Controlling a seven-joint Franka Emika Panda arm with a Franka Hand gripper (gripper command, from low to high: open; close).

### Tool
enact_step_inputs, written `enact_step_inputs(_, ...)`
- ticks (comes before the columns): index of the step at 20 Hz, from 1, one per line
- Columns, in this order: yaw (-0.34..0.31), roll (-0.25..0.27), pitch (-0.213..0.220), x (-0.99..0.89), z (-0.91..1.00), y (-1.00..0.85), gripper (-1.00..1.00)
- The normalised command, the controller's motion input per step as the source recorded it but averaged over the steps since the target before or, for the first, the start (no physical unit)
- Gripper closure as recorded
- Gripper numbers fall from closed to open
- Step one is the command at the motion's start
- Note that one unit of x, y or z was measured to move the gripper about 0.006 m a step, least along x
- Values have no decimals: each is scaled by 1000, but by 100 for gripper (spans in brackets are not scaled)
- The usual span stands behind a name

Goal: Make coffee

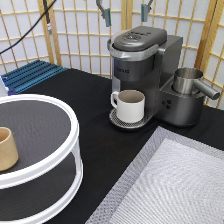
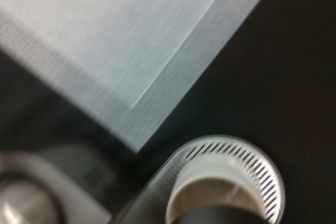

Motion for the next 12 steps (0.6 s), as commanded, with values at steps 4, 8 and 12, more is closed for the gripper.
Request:
enact_step_inputs(4, 254, 8, -54, -11, 26, 377, -100)
enact_step_inputs(8, 184, -88, -56, -110, 89, 489, -100)
enact_step_inputs(12, 192, -83, -17, -170, 96, 484, -100)
